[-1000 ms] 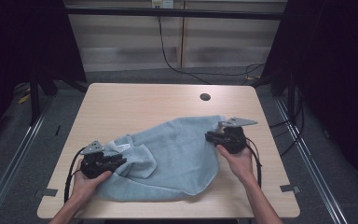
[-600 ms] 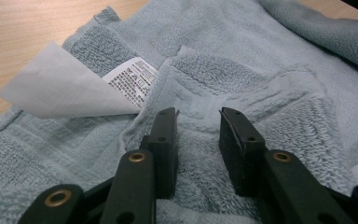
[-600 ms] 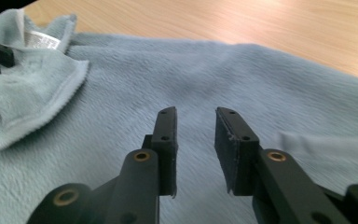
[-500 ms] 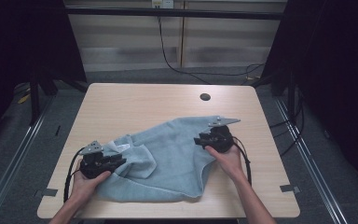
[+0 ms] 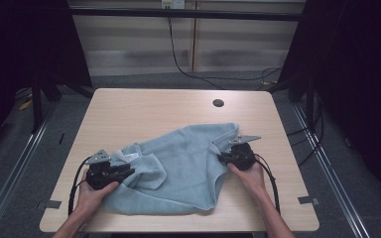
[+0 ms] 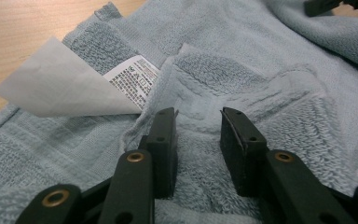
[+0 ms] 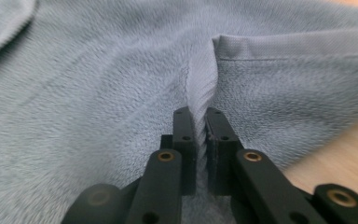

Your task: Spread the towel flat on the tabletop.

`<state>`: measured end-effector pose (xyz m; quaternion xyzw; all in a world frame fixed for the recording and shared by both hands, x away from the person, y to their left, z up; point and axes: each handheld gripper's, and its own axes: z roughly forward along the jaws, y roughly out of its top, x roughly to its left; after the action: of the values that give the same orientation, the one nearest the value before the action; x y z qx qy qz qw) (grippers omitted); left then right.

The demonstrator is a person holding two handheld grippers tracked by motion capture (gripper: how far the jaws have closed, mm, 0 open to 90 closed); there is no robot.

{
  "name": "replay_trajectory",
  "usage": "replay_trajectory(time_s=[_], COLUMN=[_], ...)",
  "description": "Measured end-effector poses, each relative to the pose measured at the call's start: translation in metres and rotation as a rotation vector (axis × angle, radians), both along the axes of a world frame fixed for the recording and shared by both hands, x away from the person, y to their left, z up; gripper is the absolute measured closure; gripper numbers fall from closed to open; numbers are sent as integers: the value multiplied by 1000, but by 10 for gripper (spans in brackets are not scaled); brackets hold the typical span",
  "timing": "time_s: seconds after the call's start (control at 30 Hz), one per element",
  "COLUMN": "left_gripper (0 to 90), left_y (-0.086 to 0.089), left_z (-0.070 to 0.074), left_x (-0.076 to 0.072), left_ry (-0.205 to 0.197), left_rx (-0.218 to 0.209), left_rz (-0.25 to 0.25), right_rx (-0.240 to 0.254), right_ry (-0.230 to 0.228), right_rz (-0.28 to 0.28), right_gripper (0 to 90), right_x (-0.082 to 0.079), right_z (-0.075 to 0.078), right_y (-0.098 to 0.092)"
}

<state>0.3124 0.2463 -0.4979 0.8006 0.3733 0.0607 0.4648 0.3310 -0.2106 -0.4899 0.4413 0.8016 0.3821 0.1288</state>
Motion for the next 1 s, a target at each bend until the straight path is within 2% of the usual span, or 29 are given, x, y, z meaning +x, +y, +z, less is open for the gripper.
replay_trajectory(time_s=[0.13,0.23,0.33,0.43,0.5,0.53,0.57,0.67,0.77,0.87,0.9,0.97,1.0], left_gripper=[658,658,658,651,636,630,623,578,546,525,522,502,496], left_y=[2,2,2,3,5,5,5,1,-3,-3,-2,2,6], left_z=[0,0,2,3,5,6,8,14,19,23,25,27,28], left_x=[-1,-3,-8,-16,-24,-26,-28,-29,-25,-22,-21,-18,-17], left_ry=[6,7,16,15,5,6,3,-10,-23,-28,-32,-42,-43], left_rx=[-7,-4,3,11,-10,-20,-24,-47,-57,-79,-84,-105,-108], left_rz=[-6,-4,-9,-20,-25,-37,-53,-71,-73,-58,-55,-40,-33], right_rx=[37,40,36,11,-23,-20,-15,-63,-63,-77,-76,-50,-26], right_ry=[-54,-90,-99,-74,-44,-28,-15,-10,-24,-41,-43,-59,-51], right_rz=[-12,-41,-83,-136,-175,-190,-199,-231,-258,-314,-330,-397,-402], right_gripper=[862,864,864,861,855,855,848,853,859,844,803,661,621], right_x=[-17,-41,-66,-90,-100,-102,-103,-96,-76,-52,-47,-39,-40], right_z=[19,37,45,39,29,23,18,12,10,9,9,8,8], right_y=[-15,-36,-60,-85,-100,-107,-112,-117,-122,-124,-125,-125,-122])
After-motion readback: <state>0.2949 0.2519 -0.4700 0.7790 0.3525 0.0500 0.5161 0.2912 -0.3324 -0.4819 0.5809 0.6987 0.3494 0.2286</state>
